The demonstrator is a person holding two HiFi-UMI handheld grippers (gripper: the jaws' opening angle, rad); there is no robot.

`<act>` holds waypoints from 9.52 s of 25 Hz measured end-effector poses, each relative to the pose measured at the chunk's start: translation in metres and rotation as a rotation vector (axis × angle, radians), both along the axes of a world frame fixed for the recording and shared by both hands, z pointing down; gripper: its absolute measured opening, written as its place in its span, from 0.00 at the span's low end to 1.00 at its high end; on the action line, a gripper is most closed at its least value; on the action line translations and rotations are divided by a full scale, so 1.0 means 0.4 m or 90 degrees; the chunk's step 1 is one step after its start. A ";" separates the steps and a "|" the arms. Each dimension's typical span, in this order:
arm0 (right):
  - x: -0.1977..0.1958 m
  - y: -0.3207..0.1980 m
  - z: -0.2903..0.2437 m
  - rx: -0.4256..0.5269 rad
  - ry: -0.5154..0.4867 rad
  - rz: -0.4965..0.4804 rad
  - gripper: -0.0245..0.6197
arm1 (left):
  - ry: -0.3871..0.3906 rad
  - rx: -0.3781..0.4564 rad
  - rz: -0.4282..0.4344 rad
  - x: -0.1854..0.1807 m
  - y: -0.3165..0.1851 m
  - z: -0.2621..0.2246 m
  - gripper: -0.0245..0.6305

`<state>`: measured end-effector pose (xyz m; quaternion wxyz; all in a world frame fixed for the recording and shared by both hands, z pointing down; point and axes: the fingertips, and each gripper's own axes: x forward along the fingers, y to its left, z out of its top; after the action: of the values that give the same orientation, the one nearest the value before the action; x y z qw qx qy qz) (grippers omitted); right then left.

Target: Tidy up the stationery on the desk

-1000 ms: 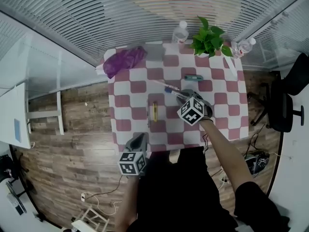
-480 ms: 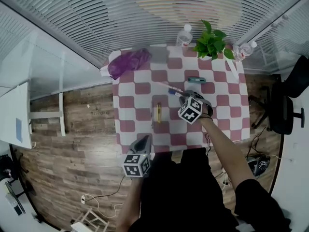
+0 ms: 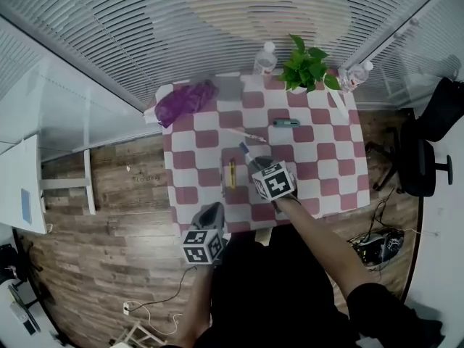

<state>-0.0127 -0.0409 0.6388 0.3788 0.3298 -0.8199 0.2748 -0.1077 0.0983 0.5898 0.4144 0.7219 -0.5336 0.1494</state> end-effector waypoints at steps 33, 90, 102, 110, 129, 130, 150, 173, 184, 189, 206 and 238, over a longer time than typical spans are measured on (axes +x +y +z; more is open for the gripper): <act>-0.040 0.119 0.084 -0.171 -0.171 0.352 0.21 | -0.013 -0.021 0.017 0.010 0.024 0.015 0.09; 0.286 -0.325 0.103 0.120 0.205 -0.248 0.27 | -0.036 -0.030 0.088 0.073 -0.094 -0.004 0.09; 0.213 -0.130 -0.022 0.087 0.077 0.016 0.27 | -0.020 0.004 0.095 0.075 -0.114 -0.015 0.09; 0.116 0.052 0.016 0.009 0.023 0.169 0.27 | -0.014 0.004 0.095 0.066 -0.099 -0.007 0.09; 0.046 0.126 0.100 -0.102 0.041 0.403 0.25 | -0.023 -0.021 0.065 0.006 -0.029 0.012 0.09; 0.044 0.125 0.099 -0.110 0.036 0.407 0.26 | -0.023 -0.019 0.064 0.004 -0.032 0.011 0.09; 0.083 -0.038 -0.042 0.083 0.004 0.145 0.33 | -0.001 0.010 0.084 0.055 -0.077 -0.011 0.09; -0.036 -0.208 0.113 0.143 0.141 -0.303 0.20 | -0.064 -0.013 0.043 -0.048 -0.002 0.007 0.09; -0.039 -0.195 0.092 0.128 0.126 -0.283 0.13 | -0.064 0.004 0.059 -0.035 -0.013 -0.010 0.09; -0.011 -0.174 0.006 0.117 0.065 -0.150 0.13 | -0.060 0.012 0.076 -0.024 -0.021 -0.011 0.09; 0.133 0.130 0.073 -0.093 -0.108 0.345 0.13 | -0.045 0.033 0.164 0.083 -0.066 -0.025 0.09; 0.164 0.180 0.015 -0.057 -0.077 0.243 0.16 | -0.051 0.048 0.177 0.105 -0.072 -0.051 0.09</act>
<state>0.0530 0.0311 0.6450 0.2842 0.4448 -0.7507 0.3972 -0.0658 0.0694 0.5695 0.3405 0.7977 -0.4495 0.2137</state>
